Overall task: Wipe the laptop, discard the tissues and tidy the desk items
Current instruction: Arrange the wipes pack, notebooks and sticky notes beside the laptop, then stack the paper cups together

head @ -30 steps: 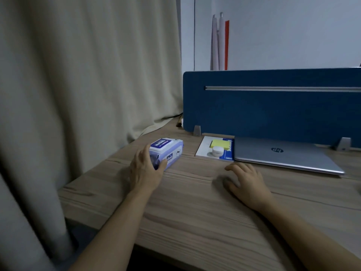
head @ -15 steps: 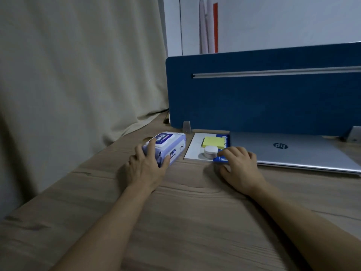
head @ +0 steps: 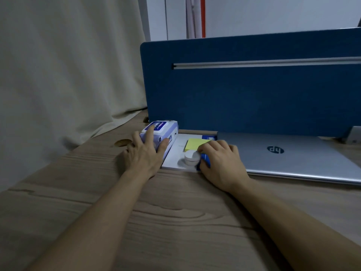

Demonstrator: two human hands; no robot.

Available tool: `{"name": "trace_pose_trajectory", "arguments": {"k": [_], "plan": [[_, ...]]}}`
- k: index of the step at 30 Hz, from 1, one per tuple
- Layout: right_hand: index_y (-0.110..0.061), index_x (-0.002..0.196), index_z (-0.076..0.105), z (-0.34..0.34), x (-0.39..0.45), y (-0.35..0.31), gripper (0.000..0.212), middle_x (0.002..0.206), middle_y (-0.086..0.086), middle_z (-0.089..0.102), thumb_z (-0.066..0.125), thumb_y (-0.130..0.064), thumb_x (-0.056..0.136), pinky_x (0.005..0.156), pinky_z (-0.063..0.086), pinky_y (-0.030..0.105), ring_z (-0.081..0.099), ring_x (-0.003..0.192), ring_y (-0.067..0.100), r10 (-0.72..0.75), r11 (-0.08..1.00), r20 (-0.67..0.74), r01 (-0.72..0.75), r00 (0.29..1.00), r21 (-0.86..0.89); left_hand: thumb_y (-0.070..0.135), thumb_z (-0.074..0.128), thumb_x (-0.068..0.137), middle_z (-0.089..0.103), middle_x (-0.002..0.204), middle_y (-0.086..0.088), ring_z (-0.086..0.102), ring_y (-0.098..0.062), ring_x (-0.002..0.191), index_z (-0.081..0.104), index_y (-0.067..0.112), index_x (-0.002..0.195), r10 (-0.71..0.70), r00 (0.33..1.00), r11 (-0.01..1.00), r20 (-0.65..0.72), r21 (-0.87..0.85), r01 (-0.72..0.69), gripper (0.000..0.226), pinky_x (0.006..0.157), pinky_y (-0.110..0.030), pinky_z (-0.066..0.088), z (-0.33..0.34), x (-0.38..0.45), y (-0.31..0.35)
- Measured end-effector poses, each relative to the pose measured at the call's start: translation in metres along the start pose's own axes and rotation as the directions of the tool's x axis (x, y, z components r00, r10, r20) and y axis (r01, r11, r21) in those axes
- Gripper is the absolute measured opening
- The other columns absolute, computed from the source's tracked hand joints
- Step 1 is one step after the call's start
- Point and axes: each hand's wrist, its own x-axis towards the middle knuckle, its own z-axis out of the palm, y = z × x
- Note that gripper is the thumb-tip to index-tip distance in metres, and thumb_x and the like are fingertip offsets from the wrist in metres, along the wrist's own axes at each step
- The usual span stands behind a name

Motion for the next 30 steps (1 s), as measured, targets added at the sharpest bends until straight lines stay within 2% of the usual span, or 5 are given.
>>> {"name": "trace_pose_trajectory", "arguments": {"k": [8,14,19,23,30], "plan": [[-0.024,0.113,0.058,0.003,0.002,0.001,0.030,0.114,-0.005,0.062,0.048,-0.025,0.085,0.092,0.034,0.038,0.049,0.107,0.021,0.011,1.000,-0.027,-0.010,1.000,0.014,0.069,0.028,0.091,0.019,0.149,-0.009,0.043,-0.045,0.116,0.012,0.042,0.148,0.034,0.998,0.996,0.060,-0.083,-0.029,0.064,0.093,-0.051,0.041,0.018,0.023,0.002],[-0.022,0.121,0.055,-0.002,0.001,0.000,0.035,0.122,-0.003,0.060,0.047,-0.020,0.087,0.088,0.040,0.040,0.049,0.110,0.023,0.061,0.996,0.033,-0.063,0.998,0.061,0.069,0.030,0.091,0.008,0.156,-0.004,0.034,-0.045,0.129,0.009,0.043,0.149,0.061,0.993,0.993,0.100,-0.106,-0.050,0.067,0.098,-0.054,0.039,0.014,0.014,0.001],[-0.018,0.125,0.055,-0.021,-0.018,0.005,0.038,0.123,0.001,0.060,0.051,-0.016,0.087,0.091,0.042,0.039,0.049,0.112,0.024,0.118,0.987,0.030,-0.121,0.993,0.109,0.068,0.024,0.089,0.019,0.155,-0.011,0.025,-0.045,0.138,0.027,0.034,0.147,0.150,0.989,0.985,-0.010,-0.087,-0.150,0.068,0.106,-0.063,0.029,-0.008,-0.012,0.013],[-0.019,0.124,0.054,-0.041,-0.044,0.017,0.034,0.127,0.000,0.059,0.053,-0.019,0.090,0.096,0.044,0.041,0.049,0.115,0.022,0.201,0.969,0.020,-0.201,0.979,0.143,0.060,0.029,0.091,0.027,0.154,-0.011,0.025,-0.039,0.140,0.037,0.029,0.144,0.209,0.972,0.965,-0.102,-0.137,-0.222,0.062,0.108,-0.061,0.027,-0.032,-0.044,0.028],[-0.013,0.117,0.060,-0.086,-0.115,0.022,0.035,0.118,0.006,0.064,0.054,-0.012,0.082,0.094,0.044,0.042,0.053,0.111,0.030,0.326,0.932,-0.067,-0.308,0.943,0.192,0.059,0.029,0.093,0.032,0.154,-0.004,0.025,-0.027,0.142,0.041,0.027,0.145,0.394,0.919,0.898,-0.031,-0.198,-0.392,0.062,0.109,-0.048,0.025,-0.070,-0.125,0.069]]}}
